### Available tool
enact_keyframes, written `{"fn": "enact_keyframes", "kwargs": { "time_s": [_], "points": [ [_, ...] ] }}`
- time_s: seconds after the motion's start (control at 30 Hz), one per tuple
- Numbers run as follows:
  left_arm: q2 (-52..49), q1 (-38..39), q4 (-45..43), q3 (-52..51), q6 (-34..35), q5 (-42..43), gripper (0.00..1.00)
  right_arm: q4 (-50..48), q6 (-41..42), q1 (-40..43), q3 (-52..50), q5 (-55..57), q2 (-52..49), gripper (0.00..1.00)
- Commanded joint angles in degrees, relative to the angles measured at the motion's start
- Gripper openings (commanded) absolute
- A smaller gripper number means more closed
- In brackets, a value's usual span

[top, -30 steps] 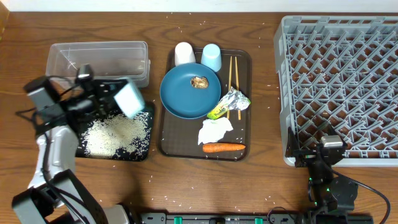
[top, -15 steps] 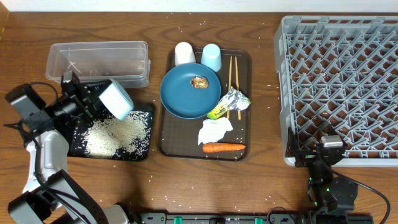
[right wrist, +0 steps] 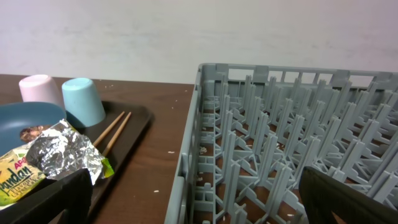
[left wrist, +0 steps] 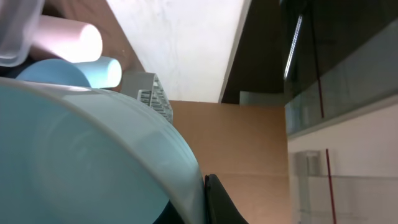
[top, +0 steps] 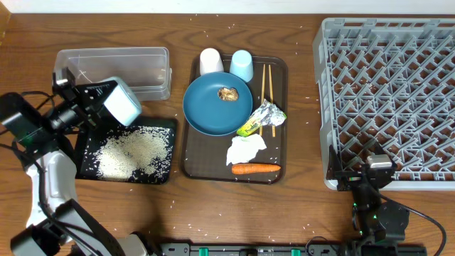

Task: Sort waste into correct bins and load items into the dishwasher rack
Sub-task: 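Shake and tip the bowl further to empty remaining rice, then turn the bowl upright and carry it back to the brown tray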

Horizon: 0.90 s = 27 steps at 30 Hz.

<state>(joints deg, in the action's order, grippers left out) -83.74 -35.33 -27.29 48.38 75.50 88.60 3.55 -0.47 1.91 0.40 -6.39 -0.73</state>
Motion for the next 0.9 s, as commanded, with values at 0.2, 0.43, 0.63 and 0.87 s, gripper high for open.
{"fn": "enact_keyframes", "kwargs": {
  "time_s": [0.2, 0.43, 0.63, 0.87],
  "points": [
    [10.4, 8.0, -14.3, 0.6, 0.4, 1.5, 0.06, 0.2, 0.0, -0.9, -0.1, 0.2, 0.1, 0.99],
    [14.5, 16.2, -20.4, 0.6, 0.2, -0.2, 0.06, 0.2, 0.0, -0.9, -0.1, 0.2, 0.1, 0.99],
    [14.2, 16.4, -20.3, 0.6, -9.3, -7.9, 0.06, 0.2, 0.0, -0.9, -0.1, 0.2, 0.1, 0.99],
    [12.5, 8.7, -15.0, 0.6, -13.4, -17.8, 0.06, 0.2, 0.0, -0.9, -0.1, 0.2, 0.1, 0.99]
  ]
}}
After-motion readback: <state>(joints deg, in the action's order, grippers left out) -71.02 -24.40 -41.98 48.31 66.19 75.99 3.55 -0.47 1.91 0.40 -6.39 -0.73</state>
